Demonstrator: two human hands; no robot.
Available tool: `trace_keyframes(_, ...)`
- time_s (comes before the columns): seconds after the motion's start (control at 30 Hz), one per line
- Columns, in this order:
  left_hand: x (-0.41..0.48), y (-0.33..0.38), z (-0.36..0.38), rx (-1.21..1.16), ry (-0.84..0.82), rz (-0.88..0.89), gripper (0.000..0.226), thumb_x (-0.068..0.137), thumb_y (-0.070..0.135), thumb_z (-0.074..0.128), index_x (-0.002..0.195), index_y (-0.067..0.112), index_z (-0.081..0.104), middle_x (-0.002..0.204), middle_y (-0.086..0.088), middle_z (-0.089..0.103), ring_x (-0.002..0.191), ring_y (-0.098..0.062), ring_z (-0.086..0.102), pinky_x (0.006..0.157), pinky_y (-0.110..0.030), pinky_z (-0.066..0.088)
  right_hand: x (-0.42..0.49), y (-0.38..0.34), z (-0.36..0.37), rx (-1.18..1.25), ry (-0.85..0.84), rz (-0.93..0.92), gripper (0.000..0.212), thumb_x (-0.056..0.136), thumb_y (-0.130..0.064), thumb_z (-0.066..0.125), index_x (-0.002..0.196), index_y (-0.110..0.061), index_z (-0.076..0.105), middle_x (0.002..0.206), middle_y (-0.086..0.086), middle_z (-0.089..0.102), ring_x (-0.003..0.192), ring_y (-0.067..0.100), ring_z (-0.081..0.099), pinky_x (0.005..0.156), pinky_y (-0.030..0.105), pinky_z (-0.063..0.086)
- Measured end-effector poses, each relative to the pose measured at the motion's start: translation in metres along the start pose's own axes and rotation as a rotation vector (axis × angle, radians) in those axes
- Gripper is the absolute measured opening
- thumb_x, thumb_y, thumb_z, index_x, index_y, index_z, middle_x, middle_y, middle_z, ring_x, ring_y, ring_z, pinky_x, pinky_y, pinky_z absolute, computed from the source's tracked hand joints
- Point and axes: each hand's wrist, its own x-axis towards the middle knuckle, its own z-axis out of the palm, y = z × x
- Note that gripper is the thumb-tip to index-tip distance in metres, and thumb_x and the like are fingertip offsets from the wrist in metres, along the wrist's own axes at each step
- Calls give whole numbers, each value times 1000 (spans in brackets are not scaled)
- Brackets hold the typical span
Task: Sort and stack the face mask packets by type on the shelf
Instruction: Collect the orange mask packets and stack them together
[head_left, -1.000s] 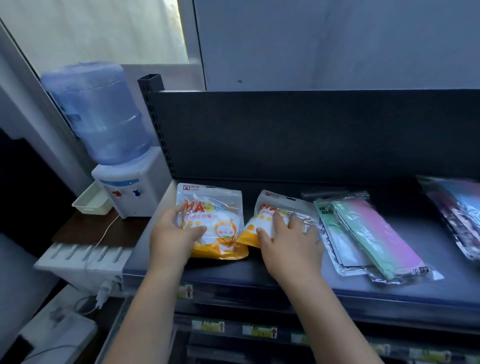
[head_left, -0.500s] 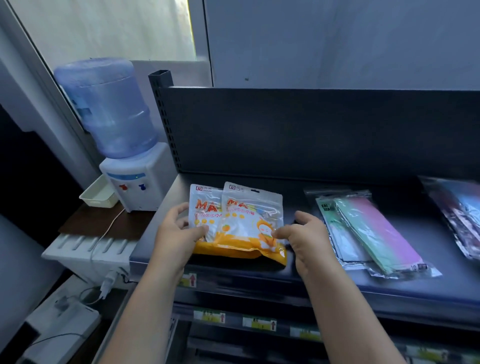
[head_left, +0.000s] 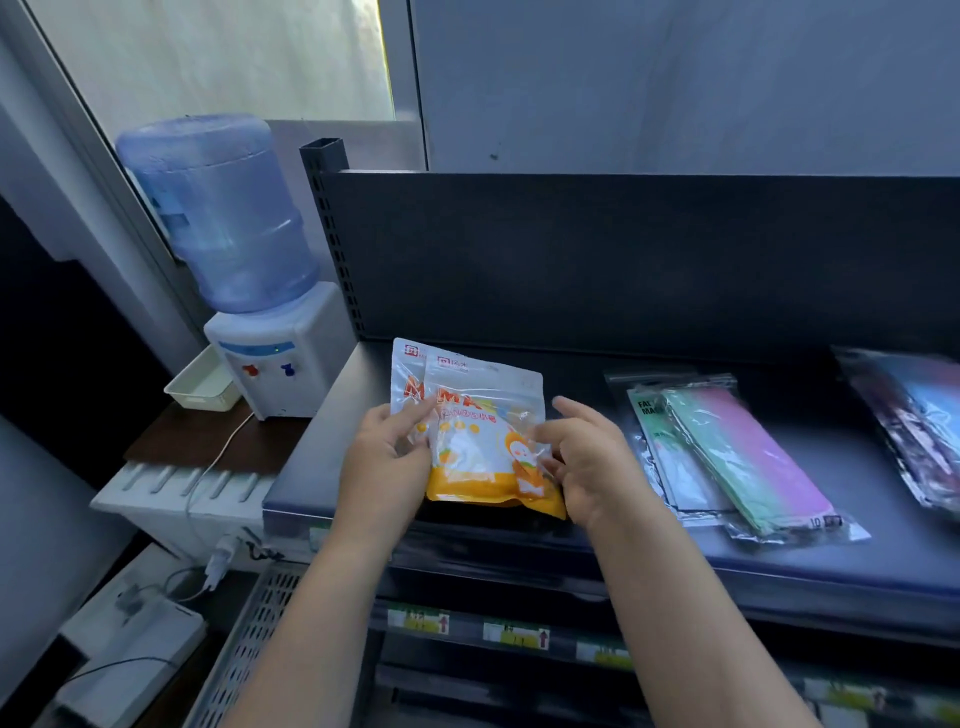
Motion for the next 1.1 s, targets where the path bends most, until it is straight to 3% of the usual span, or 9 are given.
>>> trace_keyframes(0.1,2,0,2,31,30,15,36,98,11,68,127,32,74,119,18,58,101,-1,65,100,-37,56,3,-3,-9,94,19,8,28,82,21,63,100,-1,68,87,16,76,66,22,73,41,21,52)
trace_keyframes(0.23,2,0,8,73,80,42,33,98,9,67,126,25,74,123,7,60,100,-2,64,85,-15,53,5,-4,-19,-11,-83,-144,54,77,25,63,119,-8,75,101,2,83,100,27,78,83,43,65)
trace_keyframes(0.33,3,0,14,150,153,103,35,98,5,64,128,20,74,126,0,61,104,-14,65,84,-19,46,2,-6,-24,36,-166,-159,55,80,27,60,116,-14,70,104,2,83,105,31,75,98,57,58)
trace_keyframes(0.47,8,5,20,141,189,137,35,99,4,64,128,21,73,130,-1,60,104,-8,61,75,-3,43,4,-9,-35,52,-211,-91,53,82,24,61,132,7,65,112,24,78,92,38,78,76,47,67)
trace_keyframes(0.57,9,10,28,66,170,155,34,100,2,64,130,16,72,135,-3,59,111,-9,59,75,4,43,2,-13,-49,-21,-241,-128,40,91,12,65,128,-4,70,113,21,79,89,34,79,71,44,67)
trace_keyframes(0.67,9,19,39,-48,129,175,34,99,2,64,121,26,74,132,1,62,113,-9,62,82,-3,48,-1,-20,-60,-22,-246,-179,39,94,5,67,127,-15,68,113,15,80,87,30,78,77,48,66)
trace_keyframes(0.8,12,34,58,-288,68,87,41,98,-1,64,117,34,75,133,9,69,122,-11,67,95,-31,60,2,-36,-93,88,-127,-255,37,96,8,62,127,-12,68,107,16,81,82,29,78,75,43,67)
trace_keyframes(0.93,6,56,94,-409,29,47,39,97,-6,63,120,22,76,128,8,71,114,-9,70,78,-17,59,-1,-59,-148,133,-23,-305,31,97,6,62,122,-11,70,110,17,80,81,27,80,63,37,66)
trace_keyframes(1.1,-7,79,153,-434,-2,-16,37,97,-7,63,117,21,78,126,7,73,110,-13,73,74,-19,60,-11,-89,-229,166,77,-342,27,100,3,60,120,-10,70,99,13,82,76,25,80,61,38,67)
